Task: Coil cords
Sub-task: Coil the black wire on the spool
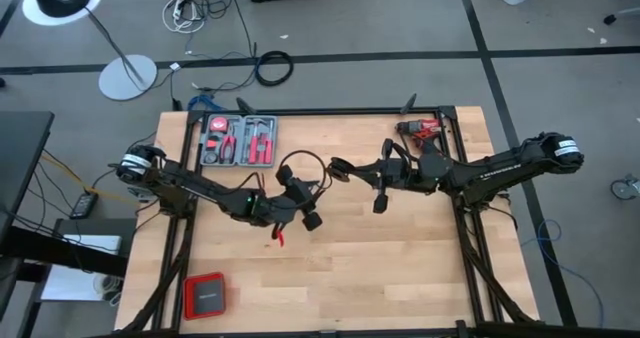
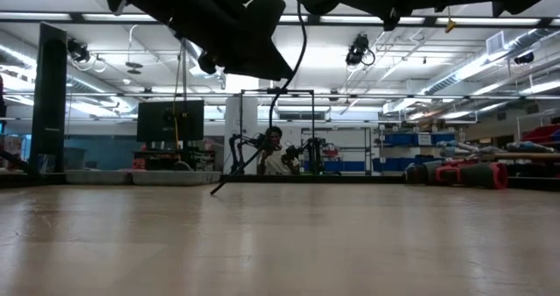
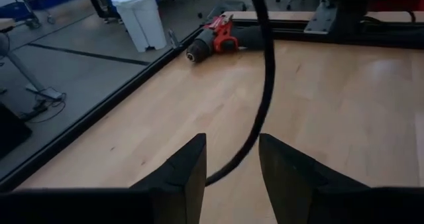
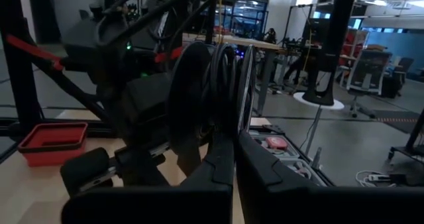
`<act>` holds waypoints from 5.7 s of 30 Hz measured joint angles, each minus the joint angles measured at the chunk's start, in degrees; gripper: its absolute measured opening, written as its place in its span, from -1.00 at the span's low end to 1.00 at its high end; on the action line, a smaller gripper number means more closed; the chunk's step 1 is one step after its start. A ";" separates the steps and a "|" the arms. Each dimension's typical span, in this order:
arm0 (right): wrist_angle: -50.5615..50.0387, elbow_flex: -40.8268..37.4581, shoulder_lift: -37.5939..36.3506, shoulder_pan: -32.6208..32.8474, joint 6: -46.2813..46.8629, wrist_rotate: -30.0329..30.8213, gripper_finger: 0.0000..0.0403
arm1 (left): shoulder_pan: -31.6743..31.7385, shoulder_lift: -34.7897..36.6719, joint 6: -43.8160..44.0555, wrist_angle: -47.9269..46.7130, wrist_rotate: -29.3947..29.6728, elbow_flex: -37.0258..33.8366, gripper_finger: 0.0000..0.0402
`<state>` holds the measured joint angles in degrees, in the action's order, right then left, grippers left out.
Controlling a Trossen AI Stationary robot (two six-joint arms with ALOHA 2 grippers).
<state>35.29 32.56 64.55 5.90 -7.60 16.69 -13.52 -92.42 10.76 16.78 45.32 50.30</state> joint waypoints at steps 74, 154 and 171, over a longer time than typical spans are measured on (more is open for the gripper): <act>-3.07 0.04 5.62 -0.14 -0.02 9.02 -1.00 | 0.04 -7.43 6.40 -20.30 -8.25 21.94 -1.00; -31.02 -0.02 -10.38 5.00 1.95 -3.30 -1.00 | -4.68 -9.46 10.54 -46.36 -16.21 26.27 -0.48; -29.32 -0.02 -10.36 5.01 1.89 1.66 -1.00 | -6.04 -9.44 24.04 -39.13 -12.09 20.55 -0.49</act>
<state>5.97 32.53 54.19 10.91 -5.70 18.35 -19.56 -101.86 34.81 -22.35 33.23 70.85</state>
